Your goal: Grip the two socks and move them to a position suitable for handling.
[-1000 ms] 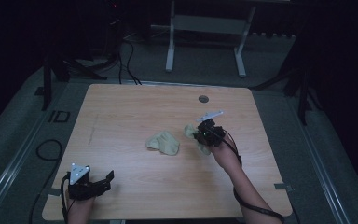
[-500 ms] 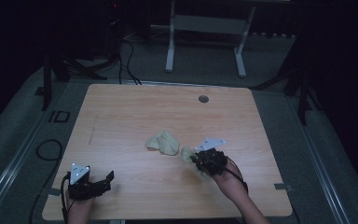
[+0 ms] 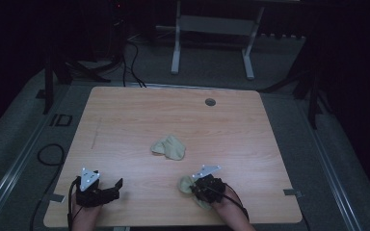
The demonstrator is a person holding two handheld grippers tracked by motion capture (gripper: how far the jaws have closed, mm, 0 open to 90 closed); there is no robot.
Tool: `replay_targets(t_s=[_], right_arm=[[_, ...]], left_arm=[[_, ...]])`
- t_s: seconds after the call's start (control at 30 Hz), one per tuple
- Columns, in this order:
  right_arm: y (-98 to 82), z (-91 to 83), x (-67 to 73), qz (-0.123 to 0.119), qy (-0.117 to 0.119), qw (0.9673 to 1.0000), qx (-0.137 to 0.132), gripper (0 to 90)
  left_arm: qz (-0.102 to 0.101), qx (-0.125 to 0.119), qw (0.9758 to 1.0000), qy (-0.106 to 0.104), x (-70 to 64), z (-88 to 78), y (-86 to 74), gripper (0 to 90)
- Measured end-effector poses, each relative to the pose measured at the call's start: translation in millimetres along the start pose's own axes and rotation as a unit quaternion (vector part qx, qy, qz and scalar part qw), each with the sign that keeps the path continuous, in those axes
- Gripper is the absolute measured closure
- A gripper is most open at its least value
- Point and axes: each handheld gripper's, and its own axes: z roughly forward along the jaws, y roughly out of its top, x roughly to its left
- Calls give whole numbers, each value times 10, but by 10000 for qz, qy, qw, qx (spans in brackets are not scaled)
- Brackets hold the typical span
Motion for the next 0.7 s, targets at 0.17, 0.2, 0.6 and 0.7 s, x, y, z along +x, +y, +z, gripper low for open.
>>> replay_targets(t_s=[0.17,0.2,0.6,0.7], right_arm=[[5,50,177,-96,-230,9997,-41,467],[9,55,198,-97,-265,9996,-44,464],[99,-77,170,147,-83,9995,-265,355],[127,-233,176,145,-166,9985,-501,333]], left_arm=[[-46,-198,9997,-131,6,-16,-5,34],[-40,-321,9991,-261,-19,-37,9,34],[114,238,9888,-1468,-405,86,135,57],[402,475,9832,-1718,-564,125,181,61]])
